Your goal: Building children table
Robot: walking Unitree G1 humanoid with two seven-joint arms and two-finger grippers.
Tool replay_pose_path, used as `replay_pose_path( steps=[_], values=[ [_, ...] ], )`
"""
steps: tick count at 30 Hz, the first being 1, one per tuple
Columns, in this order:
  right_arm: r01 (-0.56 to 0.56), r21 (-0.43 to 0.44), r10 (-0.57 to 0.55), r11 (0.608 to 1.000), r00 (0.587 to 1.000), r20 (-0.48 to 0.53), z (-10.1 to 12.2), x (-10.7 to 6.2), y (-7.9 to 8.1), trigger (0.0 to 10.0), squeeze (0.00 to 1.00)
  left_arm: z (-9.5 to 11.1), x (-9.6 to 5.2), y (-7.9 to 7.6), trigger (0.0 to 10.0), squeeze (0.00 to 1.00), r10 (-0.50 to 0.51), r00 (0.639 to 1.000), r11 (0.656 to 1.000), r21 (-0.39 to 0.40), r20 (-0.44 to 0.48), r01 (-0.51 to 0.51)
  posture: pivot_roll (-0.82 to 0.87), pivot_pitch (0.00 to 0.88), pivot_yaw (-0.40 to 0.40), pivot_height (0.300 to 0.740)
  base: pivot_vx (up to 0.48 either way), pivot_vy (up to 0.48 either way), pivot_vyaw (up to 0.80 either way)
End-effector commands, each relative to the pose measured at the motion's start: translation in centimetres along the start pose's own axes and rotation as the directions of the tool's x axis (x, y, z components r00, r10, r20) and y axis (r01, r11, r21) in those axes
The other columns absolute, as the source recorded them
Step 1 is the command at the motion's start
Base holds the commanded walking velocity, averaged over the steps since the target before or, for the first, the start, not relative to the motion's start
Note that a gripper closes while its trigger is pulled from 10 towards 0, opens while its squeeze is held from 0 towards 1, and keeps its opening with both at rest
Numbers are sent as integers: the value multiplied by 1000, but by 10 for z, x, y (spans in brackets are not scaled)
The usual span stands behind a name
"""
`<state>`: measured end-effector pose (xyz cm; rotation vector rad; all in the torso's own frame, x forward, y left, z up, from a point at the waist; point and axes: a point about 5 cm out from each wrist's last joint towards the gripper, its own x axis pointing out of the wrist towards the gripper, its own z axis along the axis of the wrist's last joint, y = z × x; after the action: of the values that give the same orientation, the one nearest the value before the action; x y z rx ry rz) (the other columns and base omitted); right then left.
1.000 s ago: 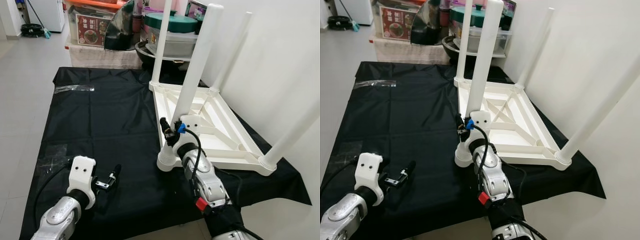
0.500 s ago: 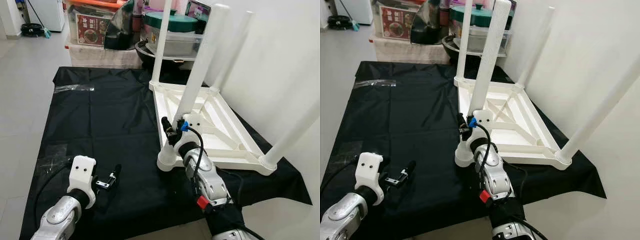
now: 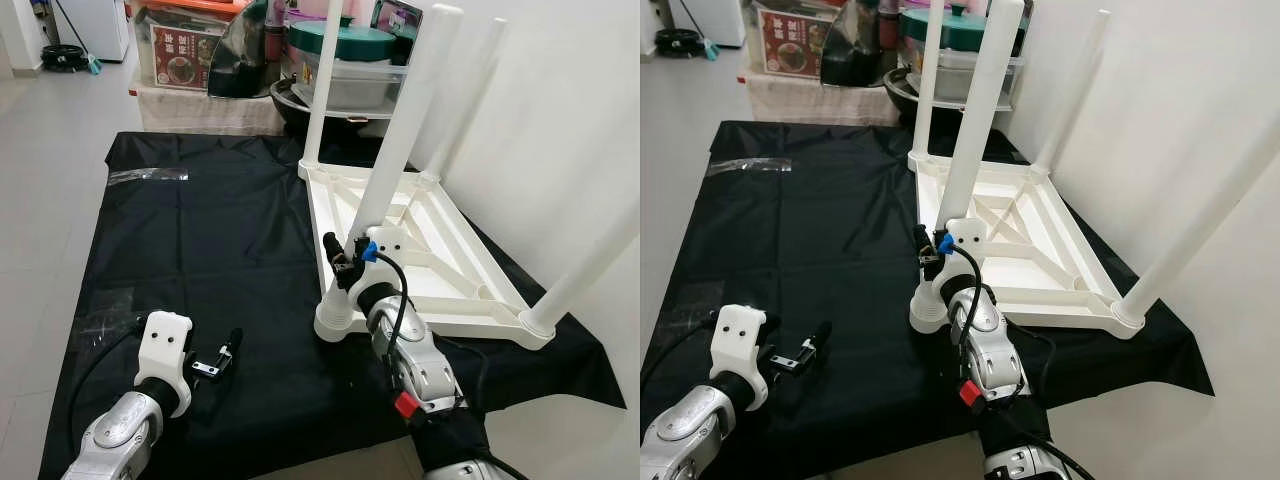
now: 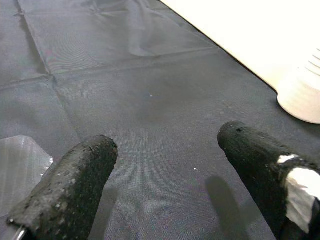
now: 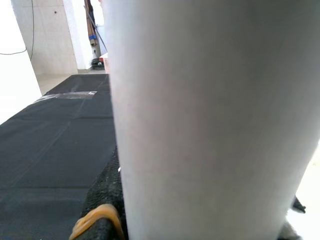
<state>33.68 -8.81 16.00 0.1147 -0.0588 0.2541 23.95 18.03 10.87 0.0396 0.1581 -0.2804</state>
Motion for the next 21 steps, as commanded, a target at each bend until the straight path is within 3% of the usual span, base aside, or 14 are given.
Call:
replay_pose_path(
  steps=[1, 21],
  values=[
    [54, -11, -55, 998, 998, -43, -7, -3, -13, 10000, 0, -3, 3, -5, 10000, 0, -16, 1000, 1000, 4, -11, 16, 84, 0, -144, 740, 0, 0, 0],
    [64, -32, -65, 997, 997, -37, 2, 0, -14, 10000, 0, -4, 4, -5, 10000, 0, -20, 1000, 1000, 3, -13, 20, 81, 0, -143, 740, 0, 0, 0]
  ],
)
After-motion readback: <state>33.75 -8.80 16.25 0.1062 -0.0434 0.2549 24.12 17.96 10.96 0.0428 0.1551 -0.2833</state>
